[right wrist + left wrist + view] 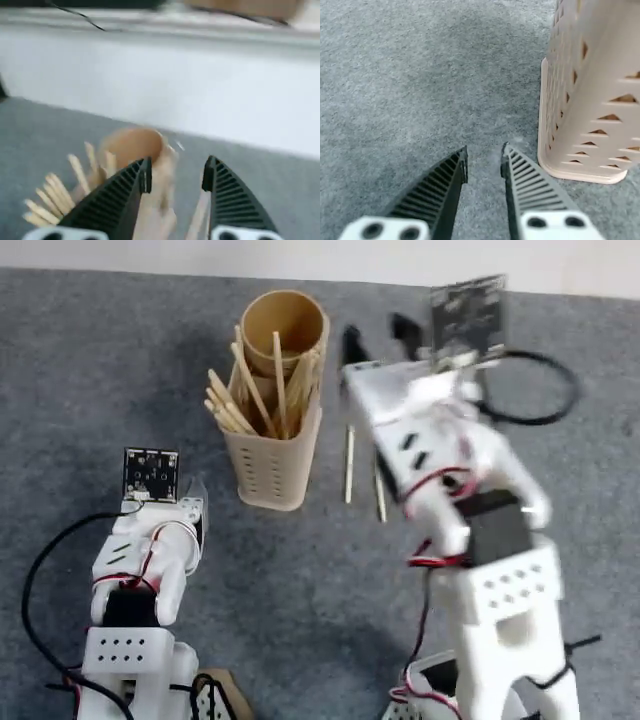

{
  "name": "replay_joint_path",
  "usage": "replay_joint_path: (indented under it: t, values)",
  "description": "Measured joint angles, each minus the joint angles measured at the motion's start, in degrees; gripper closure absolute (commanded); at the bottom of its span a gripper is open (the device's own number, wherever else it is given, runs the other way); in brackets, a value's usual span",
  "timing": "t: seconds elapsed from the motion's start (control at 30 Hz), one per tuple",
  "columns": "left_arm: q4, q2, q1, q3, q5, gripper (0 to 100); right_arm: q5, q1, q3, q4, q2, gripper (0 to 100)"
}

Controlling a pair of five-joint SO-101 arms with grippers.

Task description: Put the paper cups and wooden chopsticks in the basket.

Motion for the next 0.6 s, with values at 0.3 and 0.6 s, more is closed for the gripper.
replay_joint_path:
  t: [0.3, 0.6]
  values:
    - [0.0, 0.0, 0.0, 0.0, 0.0, 86, 4.2, 3.0, -2.2, 16.4, 24.2, 81.3]
    - [0.0, 0.0, 0.0, 0.0, 0.0, 86, 4.4, 2.9, 2.2, 1.4, 47.1, 66.9]
